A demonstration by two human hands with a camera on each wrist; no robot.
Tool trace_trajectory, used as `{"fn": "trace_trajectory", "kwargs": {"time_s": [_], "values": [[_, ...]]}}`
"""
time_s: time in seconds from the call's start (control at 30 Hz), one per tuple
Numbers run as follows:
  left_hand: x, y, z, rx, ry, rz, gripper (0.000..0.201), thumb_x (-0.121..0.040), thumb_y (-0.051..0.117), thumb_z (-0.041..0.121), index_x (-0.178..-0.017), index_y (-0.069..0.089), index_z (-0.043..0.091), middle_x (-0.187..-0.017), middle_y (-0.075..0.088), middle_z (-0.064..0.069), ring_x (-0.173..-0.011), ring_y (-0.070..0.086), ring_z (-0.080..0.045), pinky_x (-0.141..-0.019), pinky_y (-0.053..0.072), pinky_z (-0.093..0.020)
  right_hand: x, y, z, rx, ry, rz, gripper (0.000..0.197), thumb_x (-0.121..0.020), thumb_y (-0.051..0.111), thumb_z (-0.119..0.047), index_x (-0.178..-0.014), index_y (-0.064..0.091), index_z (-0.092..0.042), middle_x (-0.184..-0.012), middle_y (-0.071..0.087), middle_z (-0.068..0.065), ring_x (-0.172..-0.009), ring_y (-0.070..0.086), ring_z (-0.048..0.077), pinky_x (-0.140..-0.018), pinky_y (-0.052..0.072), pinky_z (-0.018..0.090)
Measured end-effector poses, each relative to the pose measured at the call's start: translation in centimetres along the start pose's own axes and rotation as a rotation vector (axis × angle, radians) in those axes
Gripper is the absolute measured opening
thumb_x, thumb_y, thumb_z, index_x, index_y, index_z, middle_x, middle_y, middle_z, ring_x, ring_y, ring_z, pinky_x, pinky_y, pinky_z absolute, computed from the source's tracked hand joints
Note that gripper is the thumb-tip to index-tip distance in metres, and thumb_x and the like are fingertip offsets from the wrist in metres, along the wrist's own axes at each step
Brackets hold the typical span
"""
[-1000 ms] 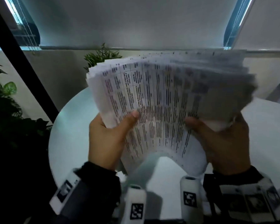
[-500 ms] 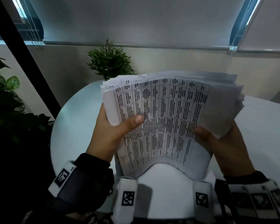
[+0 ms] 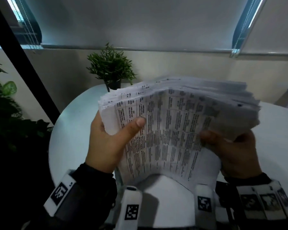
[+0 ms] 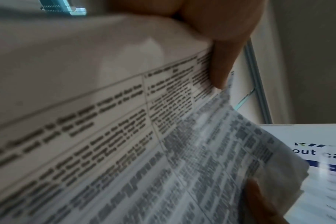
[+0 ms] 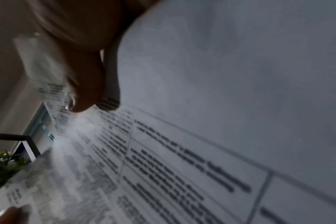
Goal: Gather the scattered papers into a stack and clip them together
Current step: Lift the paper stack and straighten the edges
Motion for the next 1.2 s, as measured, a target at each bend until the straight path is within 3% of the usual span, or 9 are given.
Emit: {"fn": "trace_trajectory", "kwargs": {"time_s": [0.17,0.3,0.5,0.6,0.7,0.93,1.03,1.1,1.2], "values": [[-1.0,-0.5,2.1,0.047,0.097,-0.001,0.091,-0.061,0.084,0.045,-0.124,0.045,-0.009,-0.103,0.07,0.0,-0.098,0.069,-0.021,-0.077,0.056,-0.031,-0.5,-0.9,-1.4,-0.055,-0.094,-0.004,0.04,-0.048,0.087,-0.04,-0.085,0.075,-0.035,-0.086,0.073,-0.019,-0.082,0.069,0.001,-0.066,0.055,0.017],[-0.9,-1.1,0.3,0.035,-0.053,-0.013,0.103,-0.049,0.089,0.047,-0.125,0.043,-0.004,-0.101,0.073,0.002,-0.096,0.07,-0.014,-0.075,0.055,-0.023,-0.8,-1.3,-0.2,-0.014,0.031,-0.02,0.066,-0.046,0.086,-0.055,-0.081,0.06,-0.006,-0.068,0.07,-0.017,-0.063,0.066,-0.001,-0.053,0.05,0.013],[0.1,-0.5,-1.4,-0.097,-0.075,0.055,0.049,-0.059,0.087,0.018,-0.101,0.064,0.016,-0.091,0.075,0.013,-0.086,0.071,-0.005,-0.066,0.054,-0.015,0.3,0.3,1.1,0.018,0.009,-0.014,0.05,-0.04,0.087,-0.023,-0.087,0.075,-0.035,-0.091,0.074,-0.014,-0.089,0.07,0.006,-0.072,0.055,0.018],[-0.7,-1.5,-0.2,-0.065,-0.008,0.051,0.076,-0.053,0.088,0.034,-0.116,0.059,0.004,-0.098,0.075,0.003,-0.092,0.072,-0.014,-0.07,0.057,-0.022,-0.2,0.2,0.3,-0.077,-0.04,-0.028,0.055,-0.042,0.088,-0.021,-0.095,0.075,-0.026,-0.091,0.074,-0.012,-0.089,0.07,0.007,-0.071,0.056,0.02],[-1.4,-2.3,-0.1,0.002,-0.053,-0.01,0.109,-0.047,0.09,0.045,-0.129,0.042,-0.008,-0.104,0.073,-0.001,-0.099,0.07,-0.018,-0.073,0.057,-0.025,-0.6,-0.4,0.8,-0.03,0.055,-0.032,0.1,-0.042,0.09,-0.046,-0.12,0.051,0.003,-0.099,0.073,-0.007,-0.094,0.069,0.013,-0.072,0.056,0.025],[0.0,-1.3,-1.8,-0.102,-0.114,0.018,0.047,-0.061,0.087,0.015,-0.103,0.065,0.018,-0.098,0.075,0.007,-0.092,0.072,-0.011,-0.071,0.057,-0.022,0.3,0.8,1.4,0.058,0.097,-0.015,0.076,-0.05,0.086,-0.037,-0.115,0.059,-0.01,-0.105,0.072,-0.009,-0.099,0.068,0.012,-0.078,0.054,0.021],[-1.0,-1.8,-0.8,-0.043,-0.037,-0.006,0.077,-0.056,0.088,0.036,-0.12,0.056,0.007,-0.108,0.072,-0.002,-0.101,0.069,-0.017,-0.076,0.057,-0.024,-0.8,0.4,0.3,0.013,0.052,0.032,0.094,-0.048,0.086,-0.049,-0.122,0.052,-0.001,-0.106,0.072,-0.01,-0.102,0.067,0.013,-0.079,0.055,0.023],[-1.3,-2.2,-1.1,-0.011,-0.069,-0.001,0.107,-0.049,0.089,0.049,-0.131,0.043,-0.003,-0.116,0.067,-0.01,-0.108,0.066,-0.022,-0.081,0.056,-0.028,-0.8,-0.3,0.4,-0.004,0.088,0.047,0.094,-0.042,0.086,-0.055,-0.117,0.052,-0.01,-0.1,0.072,-0.014,-0.097,0.068,0.008,-0.075,0.055,0.021],[-0.8,-1.7,-2.2,-0.026,-0.161,-0.041,0.094,-0.051,0.09,0.041,-0.126,0.05,0.002,-0.109,0.072,0.0,-0.102,0.069,-0.014,-0.077,0.055,-0.021,-0.1,-0.2,1.5,0.05,0.161,0.004,0.087,-0.041,0.089,-0.049,-0.115,0.056,-0.016,-0.102,0.072,-0.012,-0.096,0.068,0.008,-0.074,0.055,0.02]]}}
Point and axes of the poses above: each hand's wrist, its own x-axis away from the middle knuckle, its own y-axis out of the palm, z = x × y, the point moved 4 cm from there along -x, towards the middle knuckle
